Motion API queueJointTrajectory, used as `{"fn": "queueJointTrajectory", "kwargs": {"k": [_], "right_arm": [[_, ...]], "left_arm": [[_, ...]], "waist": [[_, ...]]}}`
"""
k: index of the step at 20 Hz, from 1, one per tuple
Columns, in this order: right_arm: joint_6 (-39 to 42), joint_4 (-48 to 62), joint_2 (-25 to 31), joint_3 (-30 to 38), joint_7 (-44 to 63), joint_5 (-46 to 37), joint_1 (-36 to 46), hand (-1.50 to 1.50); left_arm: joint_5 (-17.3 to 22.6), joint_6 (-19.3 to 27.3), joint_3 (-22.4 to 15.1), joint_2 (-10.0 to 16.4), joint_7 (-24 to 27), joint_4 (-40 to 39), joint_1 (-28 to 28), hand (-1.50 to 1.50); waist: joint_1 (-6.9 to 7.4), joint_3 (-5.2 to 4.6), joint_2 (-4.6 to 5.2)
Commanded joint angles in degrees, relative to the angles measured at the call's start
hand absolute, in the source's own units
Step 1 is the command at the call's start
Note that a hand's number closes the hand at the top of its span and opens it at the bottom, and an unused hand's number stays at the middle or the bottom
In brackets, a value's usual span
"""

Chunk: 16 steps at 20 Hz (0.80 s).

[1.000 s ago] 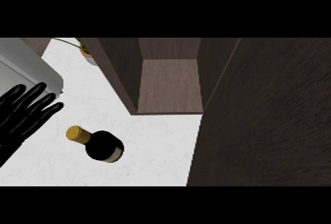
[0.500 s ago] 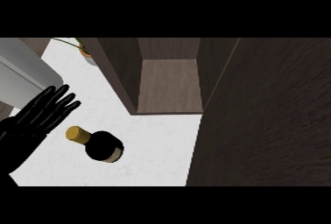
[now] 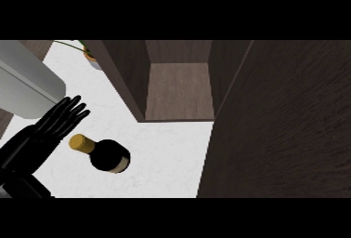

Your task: Pick up the wine, place it into the cabinet and close the cabinet

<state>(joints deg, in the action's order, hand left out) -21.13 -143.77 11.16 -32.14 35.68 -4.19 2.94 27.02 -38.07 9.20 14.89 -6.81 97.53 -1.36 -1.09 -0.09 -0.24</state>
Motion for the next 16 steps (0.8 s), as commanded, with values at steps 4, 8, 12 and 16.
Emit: {"fn": "queueJointTrajectory", "kwargs": {"k": [4, 8, 12, 16], "right_arm": [[-0.68, -11.81, 3.57, 0.24, 4.54, -4.77, -1.89, -1.5], [-2.68, -12.72, 4.47, -4.12, 3.73, -7.61, -3.22, -1.5], [-3.71, -8.62, 4.07, -2.49, 1.29, -6.06, -1.97, -1.5], [-4.82, -13.24, 5.85, -5.51, 5.22, -8.68, -1.94, -1.5]], "left_arm": [[-7.67, -3.69, 0.93, -0.51, 8.0, -7.67, 0.02, -1.5], [-12.72, -4.0, 0.49, -1.72, 12.43, -12.25, 1.17, -1.5], [-16.18, -6.36, 2.01, 0.45, 18.27, -23.12, -5.23, -1.5], [-20.01, -3.93, 0.49, -1.25, 20.52, -22.38, -3.86, -1.5]], "waist": [[0.16, 0.03, 0.05], [-0.42, 0.0, -0.12], [-0.25, 0.0, 0.19], [-0.33, -0.03, -0.09]]}}
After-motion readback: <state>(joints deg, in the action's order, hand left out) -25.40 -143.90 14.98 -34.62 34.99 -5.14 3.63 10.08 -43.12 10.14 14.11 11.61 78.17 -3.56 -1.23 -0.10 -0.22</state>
